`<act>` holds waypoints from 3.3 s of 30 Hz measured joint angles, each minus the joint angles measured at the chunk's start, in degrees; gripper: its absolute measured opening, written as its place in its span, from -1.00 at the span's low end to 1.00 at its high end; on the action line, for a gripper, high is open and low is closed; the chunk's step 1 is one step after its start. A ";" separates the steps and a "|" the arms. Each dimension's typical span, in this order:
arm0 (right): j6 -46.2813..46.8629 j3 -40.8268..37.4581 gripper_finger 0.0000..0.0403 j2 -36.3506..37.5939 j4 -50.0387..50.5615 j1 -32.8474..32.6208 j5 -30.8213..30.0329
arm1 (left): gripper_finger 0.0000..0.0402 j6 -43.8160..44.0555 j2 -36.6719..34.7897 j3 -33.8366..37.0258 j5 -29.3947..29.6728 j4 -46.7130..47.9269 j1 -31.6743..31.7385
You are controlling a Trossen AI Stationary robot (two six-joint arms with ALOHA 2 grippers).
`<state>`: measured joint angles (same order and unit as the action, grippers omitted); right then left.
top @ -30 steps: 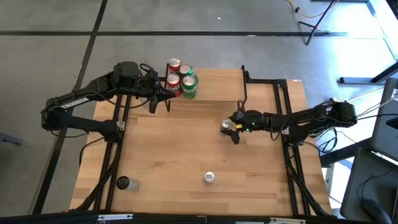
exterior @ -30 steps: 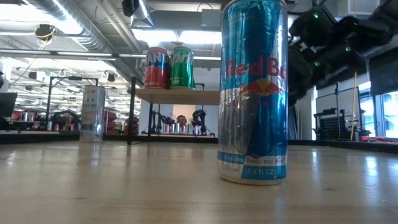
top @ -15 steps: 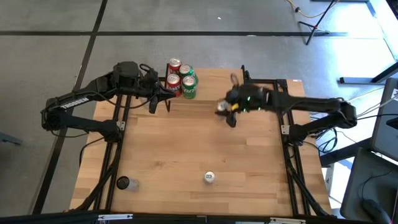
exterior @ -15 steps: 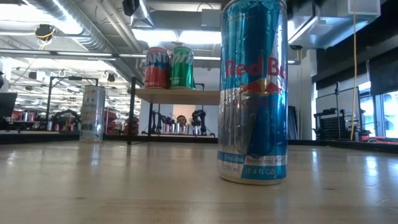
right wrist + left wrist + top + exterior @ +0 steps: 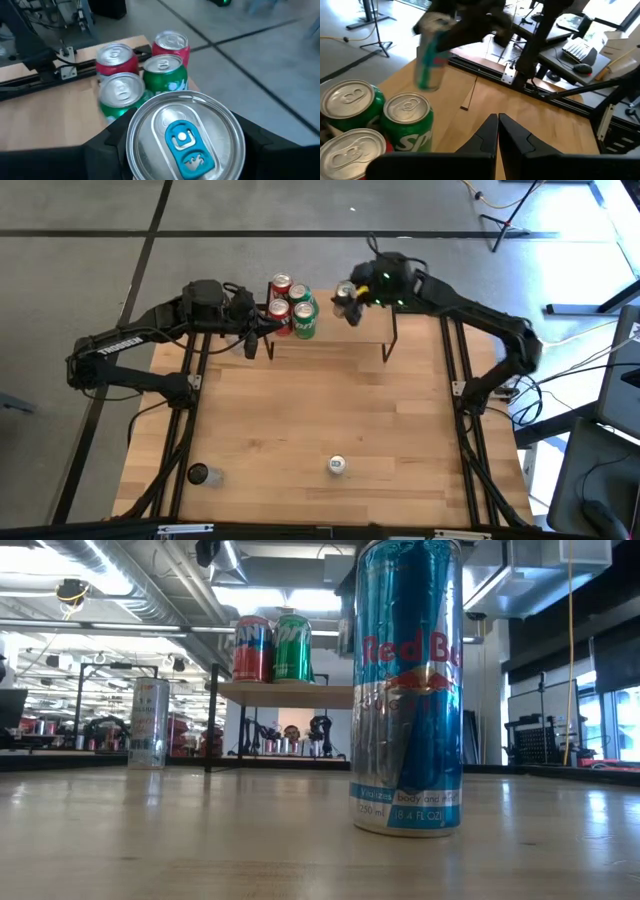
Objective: Place canned beverage on shelf
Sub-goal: Put the top blue soda can on the shelf, then put the blue soda can on the shelf aligned with the other blue soda can
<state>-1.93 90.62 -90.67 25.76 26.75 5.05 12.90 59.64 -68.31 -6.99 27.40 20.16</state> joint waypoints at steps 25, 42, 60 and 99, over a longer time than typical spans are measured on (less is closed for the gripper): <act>2.27 3.99 0.18 -11.59 -1.46 2.90 4.63 | -0.97 0.01 0.02 0.00 0.49 -1.56 0.00; 1.72 5.34 0.90 -2.36 4.39 2.68 3.75 | -0.97 0.02 0.02 0.00 0.18 -4.09 0.00; 17.49 -30.13 0.74 23.47 3.84 -27.49 5.52 | -0.97 6.37 10.16 0.00 3.58 -3.62 -19.00; 20.94 -47.49 0.74 -13.93 -61.77 -60.14 -23.09 | -0.97 29.03 45.71 0.02 11.94 -22.97 -45.54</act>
<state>19.00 43.13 -104.59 -36.01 -33.39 -18.04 41.93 105.34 -68.29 4.95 4.43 -25.38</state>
